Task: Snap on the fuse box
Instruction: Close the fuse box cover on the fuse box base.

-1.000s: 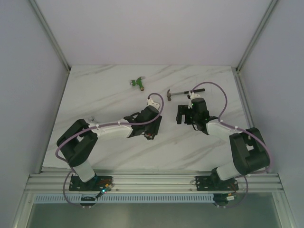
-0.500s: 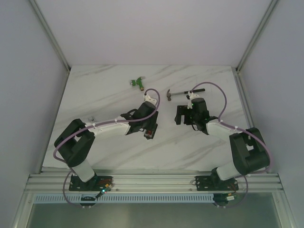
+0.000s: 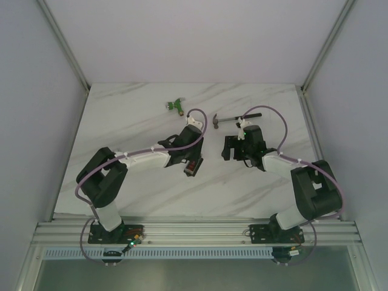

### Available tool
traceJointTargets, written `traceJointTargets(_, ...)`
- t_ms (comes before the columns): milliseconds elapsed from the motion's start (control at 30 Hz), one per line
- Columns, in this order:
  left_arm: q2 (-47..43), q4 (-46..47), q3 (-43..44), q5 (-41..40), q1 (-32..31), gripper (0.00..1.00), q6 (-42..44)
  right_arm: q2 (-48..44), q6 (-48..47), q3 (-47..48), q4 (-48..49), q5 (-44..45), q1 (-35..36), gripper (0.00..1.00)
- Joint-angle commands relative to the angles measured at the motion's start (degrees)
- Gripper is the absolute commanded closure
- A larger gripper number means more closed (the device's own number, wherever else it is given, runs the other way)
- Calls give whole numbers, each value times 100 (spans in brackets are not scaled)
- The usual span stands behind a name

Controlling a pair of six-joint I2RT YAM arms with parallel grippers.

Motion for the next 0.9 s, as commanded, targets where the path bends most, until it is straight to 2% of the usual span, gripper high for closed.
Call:
traceJointTargets(0, 173, -329, -309, 102, 3, 55, -164, 72, -58, 236, 52, -246, -16, 9)
traceJointTargets(167, -169, -57, -785, 245, 111, 54, -328, 104, -51, 295, 87, -656, -6, 11)
traceJointTargets(300, -696, 453, -1077, 575, 216, 41, -405, 20, 59, 355, 166, -1184, 43, 13)
traceJointTargets(433, -1199, 785, -1318, 810, 299, 36, -479, 30, 281, 483, 329, -1774, 160, 15)
traceJointTargets(633, -1622, 1124, -1924, 1197, 605, 45, -758, 379, 819, 683, 783, -2379, 355, 20)
traceJointTargets(867, -1546, 1306, -2259, 1438, 730, 54, -867, 940, 1085, 1117, 815, -2378, 728, 29)
